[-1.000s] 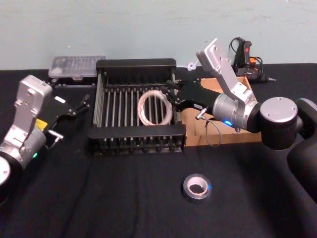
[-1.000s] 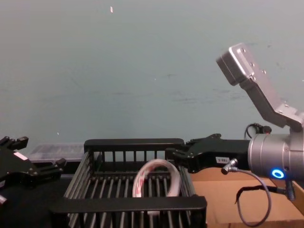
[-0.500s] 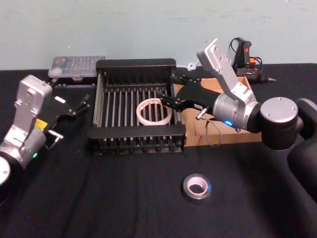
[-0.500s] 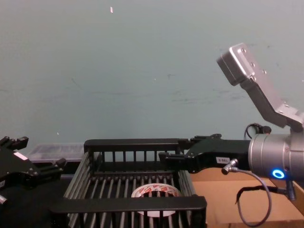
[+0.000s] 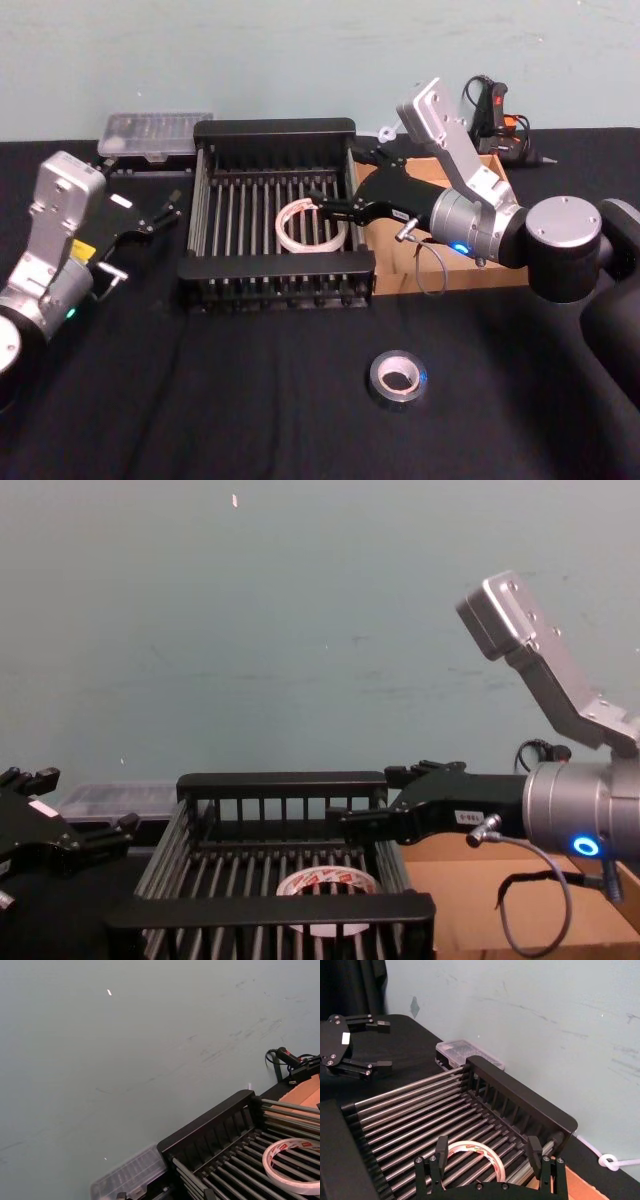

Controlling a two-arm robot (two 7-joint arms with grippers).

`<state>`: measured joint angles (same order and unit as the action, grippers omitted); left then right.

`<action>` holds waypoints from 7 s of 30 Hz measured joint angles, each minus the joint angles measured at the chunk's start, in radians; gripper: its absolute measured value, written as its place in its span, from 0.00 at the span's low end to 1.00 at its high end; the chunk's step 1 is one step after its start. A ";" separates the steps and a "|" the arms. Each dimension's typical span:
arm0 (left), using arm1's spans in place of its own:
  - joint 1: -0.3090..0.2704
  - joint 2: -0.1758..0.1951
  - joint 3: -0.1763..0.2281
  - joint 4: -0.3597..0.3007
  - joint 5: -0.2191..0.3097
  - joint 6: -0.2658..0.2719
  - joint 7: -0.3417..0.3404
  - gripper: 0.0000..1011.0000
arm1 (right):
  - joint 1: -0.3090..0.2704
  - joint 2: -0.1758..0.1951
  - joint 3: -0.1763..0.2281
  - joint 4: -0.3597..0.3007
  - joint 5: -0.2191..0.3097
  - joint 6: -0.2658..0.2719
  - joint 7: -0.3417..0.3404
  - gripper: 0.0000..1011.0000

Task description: Pick up the white tape and place it into the black box , Pick up the silver tape and place it into the brown box.

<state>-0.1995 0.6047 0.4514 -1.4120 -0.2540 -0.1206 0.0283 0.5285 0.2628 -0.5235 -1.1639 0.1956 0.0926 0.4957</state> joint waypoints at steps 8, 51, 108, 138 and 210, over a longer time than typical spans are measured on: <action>0.000 0.000 0.000 0.000 0.000 0.000 0.000 0.99 | -0.027 0.012 0.024 -0.049 0.007 0.008 -0.024 0.99; 0.000 0.000 0.000 0.000 0.000 0.000 0.000 0.99 | -0.464 0.342 0.183 -0.596 0.215 0.239 -0.063 0.99; 0.000 0.000 0.000 0.000 0.000 0.000 0.000 0.99 | -0.396 0.460 0.000 -0.564 0.222 0.353 0.036 0.99; 0.000 0.000 0.000 0.000 0.000 0.000 0.000 0.99 | -0.354 0.435 -0.036 -0.507 0.216 0.360 0.039 0.99; 0.000 0.000 0.000 0.000 0.000 0.000 0.000 0.99 | -0.348 0.430 -0.042 -0.499 0.207 0.362 0.041 0.16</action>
<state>-0.1995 0.6047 0.4514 -1.4120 -0.2539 -0.1205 0.0283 0.1806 0.6931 -0.5652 -1.6627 0.4027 0.4549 0.5367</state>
